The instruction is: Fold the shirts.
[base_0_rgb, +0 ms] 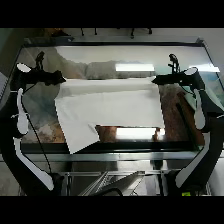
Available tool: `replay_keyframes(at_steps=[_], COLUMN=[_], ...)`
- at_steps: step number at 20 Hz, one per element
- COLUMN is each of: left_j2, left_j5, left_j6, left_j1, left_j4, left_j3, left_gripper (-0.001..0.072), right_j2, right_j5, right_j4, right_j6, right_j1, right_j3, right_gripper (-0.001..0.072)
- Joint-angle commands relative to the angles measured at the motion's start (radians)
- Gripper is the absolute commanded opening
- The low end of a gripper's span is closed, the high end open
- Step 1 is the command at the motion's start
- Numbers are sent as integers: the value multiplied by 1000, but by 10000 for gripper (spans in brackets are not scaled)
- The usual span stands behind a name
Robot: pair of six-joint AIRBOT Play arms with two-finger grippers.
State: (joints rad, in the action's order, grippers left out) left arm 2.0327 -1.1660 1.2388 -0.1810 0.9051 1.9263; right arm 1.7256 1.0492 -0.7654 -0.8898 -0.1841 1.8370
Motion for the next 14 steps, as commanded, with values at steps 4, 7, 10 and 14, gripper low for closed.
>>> replay_keyframes(at_steps=[4, 7, 10, 14], left_j2=[-3, -3, -4, -34], left_j5=[14, -7, -61, -159], left_j6=[-3, 1, 2, 106], left_j1=[10, 10, 16, -4], left_j4=[97, 86, 79, 79], left_j3=[-89, -87, -87, -87], left_gripper=[13, 18, 20, 641], right_j2=[31, 27, 0, -89], right_j5=[40, 41, 53, 176], right_j4=[-51, -42, -35, -66], right_j6=[-28, -31, -35, -115], right_j1=[11, 13, 11, -23], right_j3=[-34, -33, -32, -33], right_gripper=[15, 25, 285, 294])
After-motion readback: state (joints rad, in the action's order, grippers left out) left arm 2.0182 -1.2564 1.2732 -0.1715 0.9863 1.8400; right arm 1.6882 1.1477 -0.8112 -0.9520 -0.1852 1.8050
